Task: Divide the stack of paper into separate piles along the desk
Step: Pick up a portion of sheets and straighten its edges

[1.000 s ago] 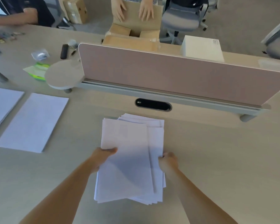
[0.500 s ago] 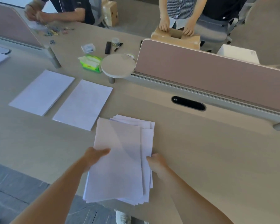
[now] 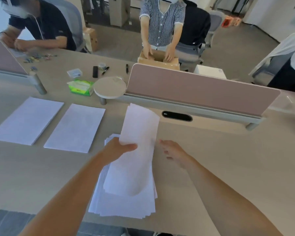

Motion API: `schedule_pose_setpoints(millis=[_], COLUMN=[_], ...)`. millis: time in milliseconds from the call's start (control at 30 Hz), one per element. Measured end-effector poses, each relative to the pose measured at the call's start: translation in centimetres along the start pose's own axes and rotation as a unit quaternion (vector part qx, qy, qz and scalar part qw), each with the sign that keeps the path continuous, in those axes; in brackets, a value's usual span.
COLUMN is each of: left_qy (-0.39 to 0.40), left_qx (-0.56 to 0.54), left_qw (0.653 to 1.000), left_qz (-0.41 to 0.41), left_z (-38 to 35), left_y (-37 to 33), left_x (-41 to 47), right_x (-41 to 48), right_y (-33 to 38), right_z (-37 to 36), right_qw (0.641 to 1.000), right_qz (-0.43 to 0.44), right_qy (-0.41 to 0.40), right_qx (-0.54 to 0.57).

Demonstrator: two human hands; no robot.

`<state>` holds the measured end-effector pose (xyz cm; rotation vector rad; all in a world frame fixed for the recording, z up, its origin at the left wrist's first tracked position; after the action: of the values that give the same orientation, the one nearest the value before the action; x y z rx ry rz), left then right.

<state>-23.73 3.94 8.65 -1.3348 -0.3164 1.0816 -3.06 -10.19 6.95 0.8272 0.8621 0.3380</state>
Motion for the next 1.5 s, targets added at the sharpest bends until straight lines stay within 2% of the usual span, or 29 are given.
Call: schedule_pose_setpoints(millis=[133,300,533,633,833,1000,1133,1300,1500], left_qy=[0.035,0.018,0.002,0.008,0.03,-0.03,-0.045,-0.05,-0.054], left_qx=[0.013,-0.067,-0.117,-0.106,-0.047,-0.068,-0.09,-0.117,-0.093], left_qw=[0.998,0.995,0.992,0.993,0.998,0.997,0.994,0.992,0.994], left_qz=[-0.051,-0.069,-0.052,-0.052,-0.023,0.017,0.045,0.01,-0.016], left_z=[-2.8,-8.1,-17.5,-20.5,-25.2,-27.0,-27.7,-27.2,-26.7], left_y=[-4.3,-4.8,-6.2,-6.4,-3.0,-1.8,-2.4,-2.7,-1.9], left_x=[-1.3,-0.1,-1.1,0.1,3.7,4.5,5.3,6.4,7.2], right_x=[-2.2,-3.9,-4.9,-3.6,2.1,4.2,5.6,7.2,9.5], right_y=[0.9,0.4,-3.5,-5.2,-11.2,-13.4,-12.3,-11.3,-11.9], right_z=[3.7,9.5,15.8,17.9,20.7,21.4,22.2,22.9,22.6], right_qw=[0.987,0.952,0.919,0.906,0.923,0.942,0.944,0.941,0.971], right_qz=[0.021,0.091,0.193,0.209,0.171,0.106,0.111,0.146,0.133], right_qy=[0.023,-0.059,-0.188,-0.208,-0.179,-0.129,-0.076,-0.048,-0.01], right_qx=[0.157,0.285,0.289,0.303,0.295,0.291,0.3,0.302,0.197])
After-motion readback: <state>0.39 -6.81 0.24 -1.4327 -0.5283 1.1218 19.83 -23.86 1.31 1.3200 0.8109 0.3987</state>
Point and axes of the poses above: each hand's wrist, its own x-axis towards the middle knuckle, its own z-axis out of the back of the hand, y = z × x, the point moved 1 cm from there along x, towards the middle knuckle, and after that the axes turned 10 degrees about -y, right-handed, at the moved point
